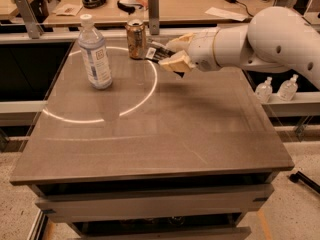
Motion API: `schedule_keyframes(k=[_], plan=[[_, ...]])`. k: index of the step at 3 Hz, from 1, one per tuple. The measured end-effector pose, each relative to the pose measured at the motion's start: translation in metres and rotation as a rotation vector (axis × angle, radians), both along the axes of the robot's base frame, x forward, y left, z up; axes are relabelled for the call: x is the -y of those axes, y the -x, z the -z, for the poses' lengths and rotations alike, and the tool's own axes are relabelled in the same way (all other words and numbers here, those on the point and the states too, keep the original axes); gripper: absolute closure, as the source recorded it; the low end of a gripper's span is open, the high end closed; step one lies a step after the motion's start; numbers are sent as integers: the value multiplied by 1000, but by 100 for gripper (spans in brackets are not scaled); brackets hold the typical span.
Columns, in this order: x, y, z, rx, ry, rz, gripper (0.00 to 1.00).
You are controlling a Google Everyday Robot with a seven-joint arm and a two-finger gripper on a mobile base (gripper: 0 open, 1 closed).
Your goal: Move rxbar chocolate near orange can
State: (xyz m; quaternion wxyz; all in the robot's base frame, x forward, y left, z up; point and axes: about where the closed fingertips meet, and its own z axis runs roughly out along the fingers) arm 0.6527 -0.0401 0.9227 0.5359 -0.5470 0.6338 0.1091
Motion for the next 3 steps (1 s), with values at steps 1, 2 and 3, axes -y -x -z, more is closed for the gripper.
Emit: schedule_keyframes(k=[1, 2, 3], plan=[[2, -31, -6, 51, -24, 105, 100], [5, -51, -5, 69, -55, 199, 100], [9, -69, 2, 70, -90, 275, 100]])
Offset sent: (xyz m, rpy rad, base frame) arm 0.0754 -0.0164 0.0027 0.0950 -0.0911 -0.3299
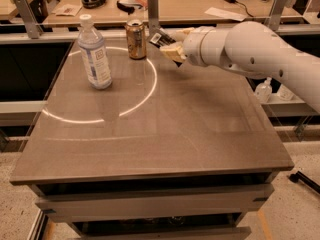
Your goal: Move rxbar chocolate near orange can
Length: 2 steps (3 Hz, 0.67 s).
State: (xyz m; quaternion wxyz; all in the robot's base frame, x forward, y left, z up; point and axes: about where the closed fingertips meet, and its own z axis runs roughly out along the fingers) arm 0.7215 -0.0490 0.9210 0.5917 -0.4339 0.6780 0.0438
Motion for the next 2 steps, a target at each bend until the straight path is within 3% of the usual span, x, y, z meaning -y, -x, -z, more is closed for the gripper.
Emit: schedule_keyframes(k=[2], plan=[[-1, -29, 18, -44, -18, 101, 100]])
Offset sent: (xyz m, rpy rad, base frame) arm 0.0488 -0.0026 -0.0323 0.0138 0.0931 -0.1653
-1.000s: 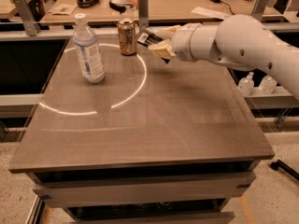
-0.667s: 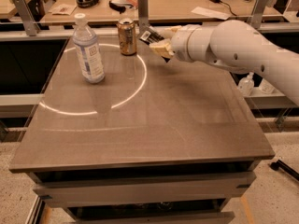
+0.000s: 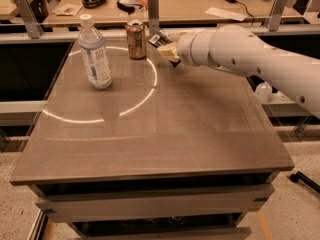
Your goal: Move rxbar chocolate near orange can
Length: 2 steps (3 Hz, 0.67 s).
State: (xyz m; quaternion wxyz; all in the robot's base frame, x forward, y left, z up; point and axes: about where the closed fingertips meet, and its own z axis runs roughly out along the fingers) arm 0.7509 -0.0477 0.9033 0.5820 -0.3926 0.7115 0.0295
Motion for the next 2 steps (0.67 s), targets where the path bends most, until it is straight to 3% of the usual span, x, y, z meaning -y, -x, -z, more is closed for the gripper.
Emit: schedule_keyframes(k=[1, 2], plan=[[-5, -15, 10, -25, -3, 11, 100], [-6, -14, 10, -25, -2, 8, 82]])
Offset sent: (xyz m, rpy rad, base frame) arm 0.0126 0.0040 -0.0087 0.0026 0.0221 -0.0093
